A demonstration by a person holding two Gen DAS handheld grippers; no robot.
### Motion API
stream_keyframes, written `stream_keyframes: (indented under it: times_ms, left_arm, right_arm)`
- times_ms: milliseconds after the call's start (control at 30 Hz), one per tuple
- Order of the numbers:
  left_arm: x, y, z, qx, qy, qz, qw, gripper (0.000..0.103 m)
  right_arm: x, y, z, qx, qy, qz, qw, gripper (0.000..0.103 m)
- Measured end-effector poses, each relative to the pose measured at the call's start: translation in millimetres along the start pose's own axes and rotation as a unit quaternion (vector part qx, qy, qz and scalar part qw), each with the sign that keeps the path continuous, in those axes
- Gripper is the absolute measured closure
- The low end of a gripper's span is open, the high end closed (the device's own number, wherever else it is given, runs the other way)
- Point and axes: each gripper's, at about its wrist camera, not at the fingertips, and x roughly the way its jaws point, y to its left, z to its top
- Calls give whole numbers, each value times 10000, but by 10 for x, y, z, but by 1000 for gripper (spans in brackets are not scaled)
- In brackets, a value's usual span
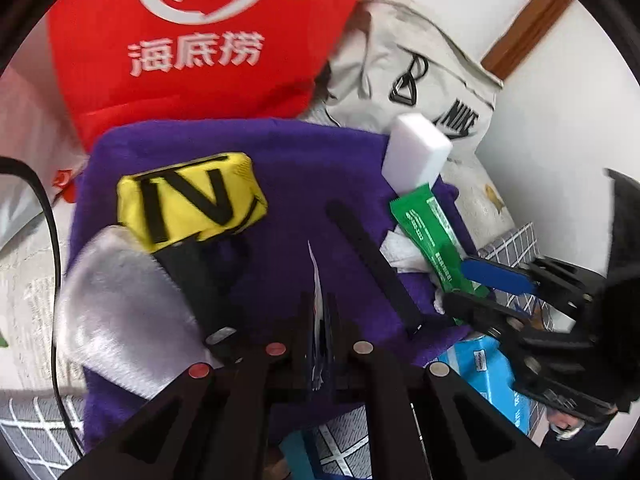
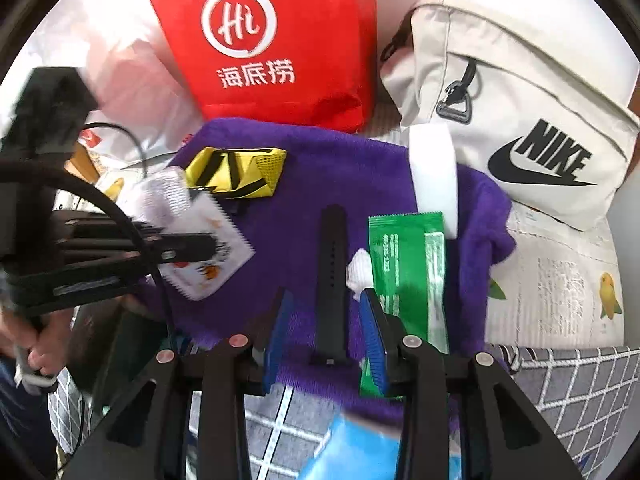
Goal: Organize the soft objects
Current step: 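Open the right gripper to drop the strap on the towel while the left gripper releases the packet, then move the left gripper to the green leaf-print tissue pack while the right gripper moves to the white glove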
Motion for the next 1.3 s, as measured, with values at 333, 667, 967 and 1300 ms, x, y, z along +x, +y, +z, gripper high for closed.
stream_keyframes:
  times_ms: [333, 667, 967, 1300]
  left_arm:
    - [132, 1, 29, 57, 258, 335, 9991, 91]
    - [-11, -13, -7, 131, 116, 838, 9963, 54]
    - [-600, -104, -287, -53, -336, 954, 9949, 52]
    - [-1228, -250, -974, -45, -679, 1032, 9923, 52]
  right_arm:
    - [-356, -16, -423, 101, -159, 4, 9998, 67]
    - [-618, 89, -887, 370, -170, 363, 9985, 67]
    - [-801, 241, -1189, 479, -130, 440, 9978, 67]
    - [-1080, 650, -1485, 270, -252, 592, 9976, 66]
